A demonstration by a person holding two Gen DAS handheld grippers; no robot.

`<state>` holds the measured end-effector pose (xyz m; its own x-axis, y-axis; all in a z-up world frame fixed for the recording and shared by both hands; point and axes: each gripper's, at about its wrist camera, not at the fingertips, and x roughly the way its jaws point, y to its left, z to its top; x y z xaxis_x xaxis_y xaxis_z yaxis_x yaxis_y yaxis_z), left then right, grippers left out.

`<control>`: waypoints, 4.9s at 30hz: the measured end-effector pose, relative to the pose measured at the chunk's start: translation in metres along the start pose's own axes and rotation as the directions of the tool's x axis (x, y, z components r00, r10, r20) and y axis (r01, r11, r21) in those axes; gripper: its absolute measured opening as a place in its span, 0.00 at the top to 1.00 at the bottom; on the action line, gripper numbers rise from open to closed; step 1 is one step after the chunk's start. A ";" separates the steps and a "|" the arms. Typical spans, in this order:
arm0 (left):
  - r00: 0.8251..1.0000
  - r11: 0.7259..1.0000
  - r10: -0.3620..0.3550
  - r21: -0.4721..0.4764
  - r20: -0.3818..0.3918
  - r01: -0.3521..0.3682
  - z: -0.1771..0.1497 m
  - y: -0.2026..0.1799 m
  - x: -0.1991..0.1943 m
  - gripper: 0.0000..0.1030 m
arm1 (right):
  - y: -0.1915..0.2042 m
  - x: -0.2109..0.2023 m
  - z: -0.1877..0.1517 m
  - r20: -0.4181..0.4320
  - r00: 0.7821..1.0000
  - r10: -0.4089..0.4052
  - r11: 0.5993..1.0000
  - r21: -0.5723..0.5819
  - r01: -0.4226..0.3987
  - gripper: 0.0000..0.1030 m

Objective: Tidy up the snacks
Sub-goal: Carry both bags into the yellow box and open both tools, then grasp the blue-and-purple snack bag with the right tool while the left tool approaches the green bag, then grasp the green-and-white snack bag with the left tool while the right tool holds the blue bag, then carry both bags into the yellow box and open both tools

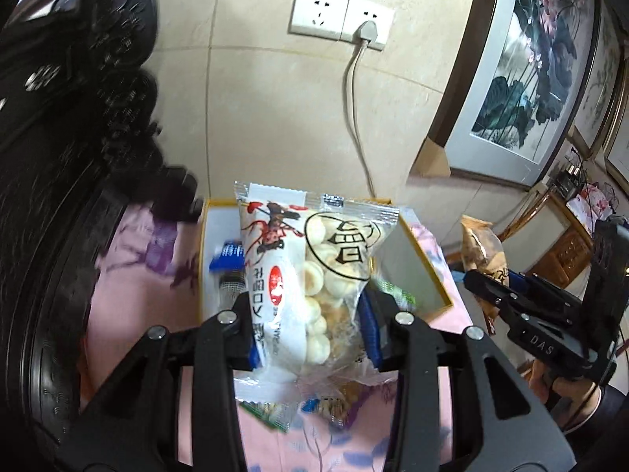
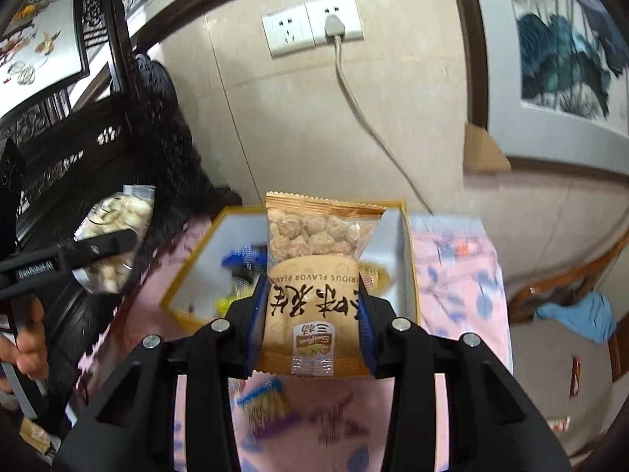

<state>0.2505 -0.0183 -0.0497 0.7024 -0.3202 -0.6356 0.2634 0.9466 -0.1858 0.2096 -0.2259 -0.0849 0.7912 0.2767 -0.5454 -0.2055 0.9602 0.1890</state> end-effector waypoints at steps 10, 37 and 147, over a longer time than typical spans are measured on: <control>0.992 0.993 0.113 -0.050 0.062 -0.110 0.024 0.006 0.032 0.07 | 0.002 0.027 0.023 0.075 0.996 -0.057 0.998 -0.012 0.058 0.12; 0.962 0.942 0.184 -0.243 -0.202 -0.231 -0.163 0.087 -0.012 0.06 | 0.068 0.112 -0.156 -0.413 0.907 0.081 0.858 -0.434 -0.274 0.10; 0.974 0.978 0.203 -0.019 -0.101 -0.206 -0.008 0.009 0.058 0.05 | 0.000 0.065 -0.005 -0.209 0.977 -0.048 0.998 0.025 0.055 0.01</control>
<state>0.2882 -0.0276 -0.0939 0.6706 -0.1163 -0.7326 0.1009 0.9928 -0.0652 0.2577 -0.2076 -0.1244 0.6620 0.2318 -0.7127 -0.1478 0.9727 0.1790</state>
